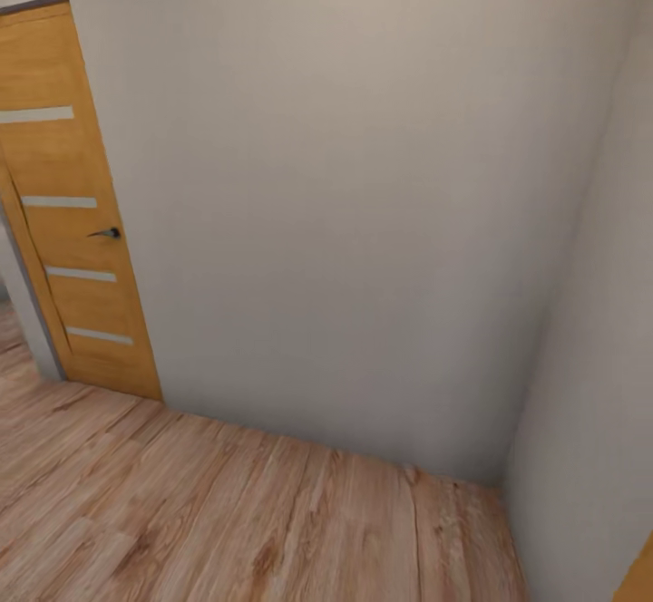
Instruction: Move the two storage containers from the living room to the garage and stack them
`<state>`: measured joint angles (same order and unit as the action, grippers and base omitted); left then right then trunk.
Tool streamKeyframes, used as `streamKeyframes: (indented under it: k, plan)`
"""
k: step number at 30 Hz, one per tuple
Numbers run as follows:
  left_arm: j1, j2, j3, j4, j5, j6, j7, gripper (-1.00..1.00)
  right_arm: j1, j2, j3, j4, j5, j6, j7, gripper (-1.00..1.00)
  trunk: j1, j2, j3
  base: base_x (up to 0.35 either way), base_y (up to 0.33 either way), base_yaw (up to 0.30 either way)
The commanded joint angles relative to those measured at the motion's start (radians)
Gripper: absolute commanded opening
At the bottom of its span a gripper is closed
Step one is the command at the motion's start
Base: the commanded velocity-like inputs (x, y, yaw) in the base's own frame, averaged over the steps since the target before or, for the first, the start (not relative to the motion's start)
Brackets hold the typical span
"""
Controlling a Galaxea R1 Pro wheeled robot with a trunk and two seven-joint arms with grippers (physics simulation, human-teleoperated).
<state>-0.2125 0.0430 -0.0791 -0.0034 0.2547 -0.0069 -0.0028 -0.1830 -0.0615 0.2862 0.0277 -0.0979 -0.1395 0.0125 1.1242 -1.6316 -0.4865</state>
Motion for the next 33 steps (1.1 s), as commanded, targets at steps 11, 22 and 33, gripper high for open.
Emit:
streamKeyframes:
  k: [11,22,33]
  plan:
    - [-0.001,0.0,-0.008,0.0,0.01,-0.001,0.0,1.0,-0.001,0.0,0.008,0.003,-0.01,-0.008,0.001,1.0,0.001,0.0,-0.001,0.32,0.0,0.27]
    - [-0.001,0.0,-0.008,0.0,0.009,-0.001,0.0,1.0,-0.001,0.0,0.007,0.003,-0.01,-0.008,0.001,1.0,0.001,0.0,-0.001,0.321,0.0,0.274]
    - [-0.001,-0.001,-0.008,0.0,0.009,-0.001,0.0,1.0,-0.001,-0.001,0.007,0.003,-0.01,-0.008,0.001,1.0,0.001,0.0,-0.001,0.321,0.0,0.274]
